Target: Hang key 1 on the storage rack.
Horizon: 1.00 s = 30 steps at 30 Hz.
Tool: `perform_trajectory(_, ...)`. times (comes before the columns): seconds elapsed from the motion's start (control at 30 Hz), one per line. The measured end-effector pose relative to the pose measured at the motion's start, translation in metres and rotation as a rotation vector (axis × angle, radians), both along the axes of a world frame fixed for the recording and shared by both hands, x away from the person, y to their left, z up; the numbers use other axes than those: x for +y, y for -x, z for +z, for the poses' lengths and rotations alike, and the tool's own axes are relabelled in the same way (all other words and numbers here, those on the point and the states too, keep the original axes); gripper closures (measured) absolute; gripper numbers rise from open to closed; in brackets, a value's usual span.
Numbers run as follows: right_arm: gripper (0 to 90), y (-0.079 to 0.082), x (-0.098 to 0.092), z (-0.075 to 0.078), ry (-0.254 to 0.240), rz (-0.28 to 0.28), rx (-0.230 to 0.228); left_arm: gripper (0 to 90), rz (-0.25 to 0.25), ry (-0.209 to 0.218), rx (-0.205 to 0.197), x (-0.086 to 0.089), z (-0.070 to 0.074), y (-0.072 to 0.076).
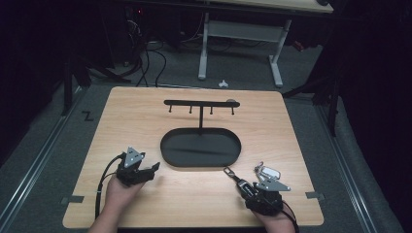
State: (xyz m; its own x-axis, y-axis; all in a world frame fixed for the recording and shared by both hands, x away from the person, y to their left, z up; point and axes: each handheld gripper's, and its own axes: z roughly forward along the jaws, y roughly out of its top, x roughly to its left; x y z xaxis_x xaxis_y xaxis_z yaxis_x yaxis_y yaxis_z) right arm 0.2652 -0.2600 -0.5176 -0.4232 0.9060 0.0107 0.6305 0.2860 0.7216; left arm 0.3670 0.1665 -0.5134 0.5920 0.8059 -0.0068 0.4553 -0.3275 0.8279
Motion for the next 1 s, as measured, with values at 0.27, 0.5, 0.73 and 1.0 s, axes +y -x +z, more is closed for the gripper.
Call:
perform_trajectory(0.27,38.5,-0.013,0.007,0.004,0.034,0.033,0.043,30.8,0.003,0.026,0.006,0.007,0.000,-0.001)
perform_trajectory(0.5,36.0,-0.030,0.019,0.011,0.104,0.081,0.073,30.8,0.000,0.031,0.008,0.009,0.001,-0.001)
perform_trajectory(0.73,35.3,-0.045,0.027,0.015,0.170,0.132,0.137,31.0,-0.002,0.039,0.008,0.009,0.001,-0.001)
perform_trajectory(1.0,34.9,-0.057,0.036,0.024,0.223,0.172,0.190,31.3,-0.004,0.046,0.010,0.009,0.002,-0.001)
